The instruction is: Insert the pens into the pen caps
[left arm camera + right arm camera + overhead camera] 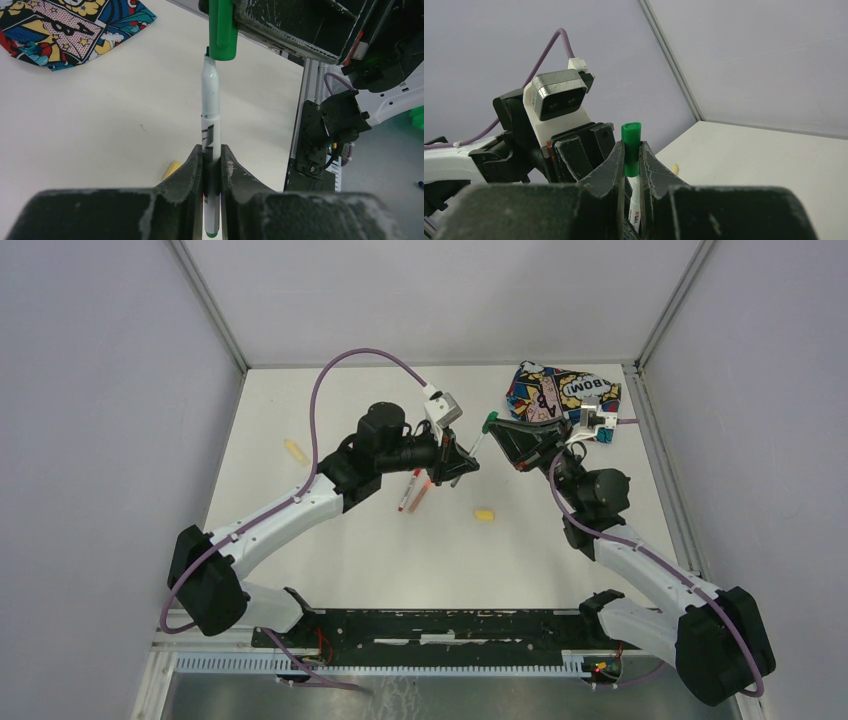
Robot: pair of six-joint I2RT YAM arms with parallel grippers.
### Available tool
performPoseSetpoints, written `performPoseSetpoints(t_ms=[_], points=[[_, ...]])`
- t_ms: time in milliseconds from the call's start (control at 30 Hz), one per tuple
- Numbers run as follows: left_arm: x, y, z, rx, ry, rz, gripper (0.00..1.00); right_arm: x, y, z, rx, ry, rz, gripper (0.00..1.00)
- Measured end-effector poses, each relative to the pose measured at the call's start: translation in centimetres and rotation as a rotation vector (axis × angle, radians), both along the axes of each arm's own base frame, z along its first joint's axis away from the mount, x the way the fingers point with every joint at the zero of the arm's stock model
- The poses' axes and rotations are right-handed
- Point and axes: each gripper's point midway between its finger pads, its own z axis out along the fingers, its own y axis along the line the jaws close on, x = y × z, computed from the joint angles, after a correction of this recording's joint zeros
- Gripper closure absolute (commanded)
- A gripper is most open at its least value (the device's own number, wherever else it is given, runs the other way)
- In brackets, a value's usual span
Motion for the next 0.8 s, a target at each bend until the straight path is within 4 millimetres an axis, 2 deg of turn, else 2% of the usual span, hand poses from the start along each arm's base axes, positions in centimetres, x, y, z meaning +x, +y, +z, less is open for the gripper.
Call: performPoseSetpoints(t_ms=[800], points=[[-0.16,0.18,-0.37,0.006,0.006,0.001,0.98,-0.12,0.46,-0.42,-0.019,0.006,0.000,0.89]])
